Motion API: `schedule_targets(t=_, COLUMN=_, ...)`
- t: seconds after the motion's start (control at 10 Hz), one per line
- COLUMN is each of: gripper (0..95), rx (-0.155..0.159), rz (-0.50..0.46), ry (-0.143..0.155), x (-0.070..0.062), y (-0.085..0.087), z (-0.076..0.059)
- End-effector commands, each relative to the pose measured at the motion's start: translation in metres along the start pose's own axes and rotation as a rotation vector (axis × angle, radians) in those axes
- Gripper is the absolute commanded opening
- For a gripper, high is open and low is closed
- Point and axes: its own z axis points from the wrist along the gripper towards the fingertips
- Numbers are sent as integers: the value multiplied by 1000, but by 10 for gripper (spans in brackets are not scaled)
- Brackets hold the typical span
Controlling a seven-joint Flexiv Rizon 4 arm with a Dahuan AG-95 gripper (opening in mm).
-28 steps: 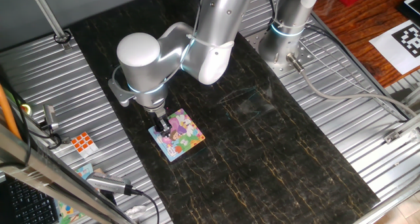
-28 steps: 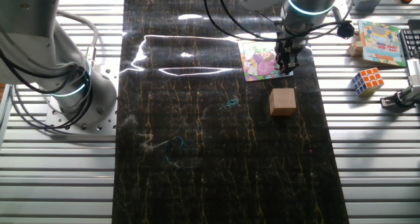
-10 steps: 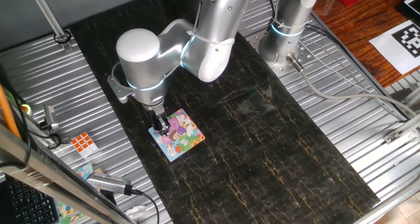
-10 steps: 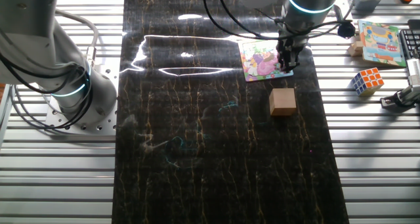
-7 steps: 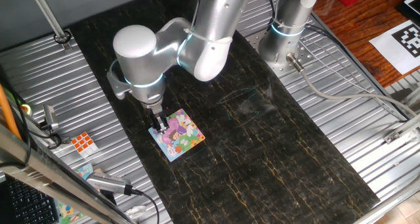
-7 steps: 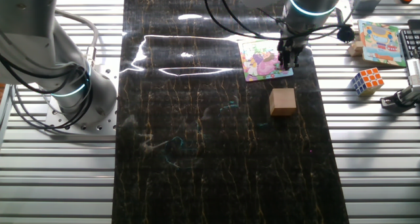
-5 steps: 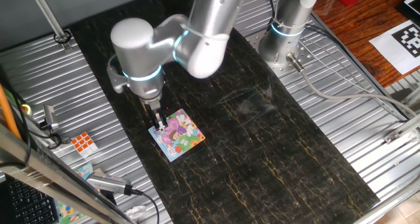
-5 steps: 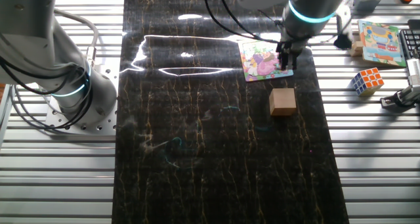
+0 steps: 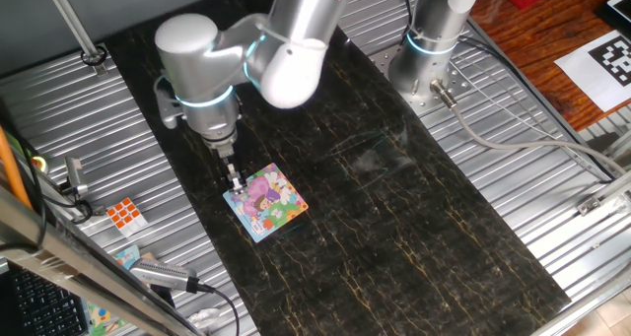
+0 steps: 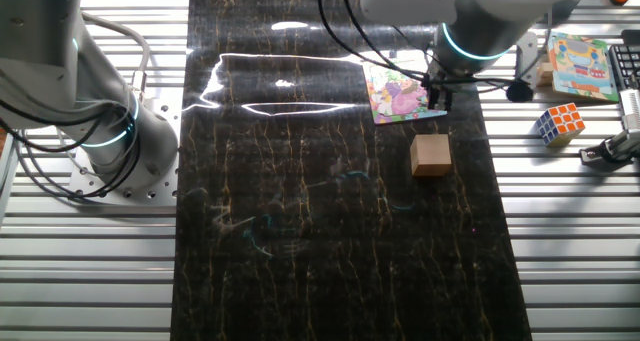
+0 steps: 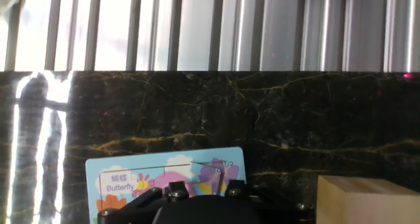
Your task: Assemble one piece of a puzzle
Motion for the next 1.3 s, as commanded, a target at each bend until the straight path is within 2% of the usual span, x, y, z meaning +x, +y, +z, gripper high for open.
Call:
schedule_targets(t=0.1, gripper=0, rx=44, rz=-43, ry=2, x=0, y=-1, z=2)
schedule_targets(t=0.4, gripper=0, rx=30, rz=-22, ry=-2, x=0, y=-1, z=2)
schedule_targets(t=0.9, gripper=0, rx=31, rz=-5, ry=-4, x=0, y=-1, z=2)
schedule_targets(t=1.3, gripper=0, rx=30, rz=-44, ry=-3, x=0, y=-1, z=2)
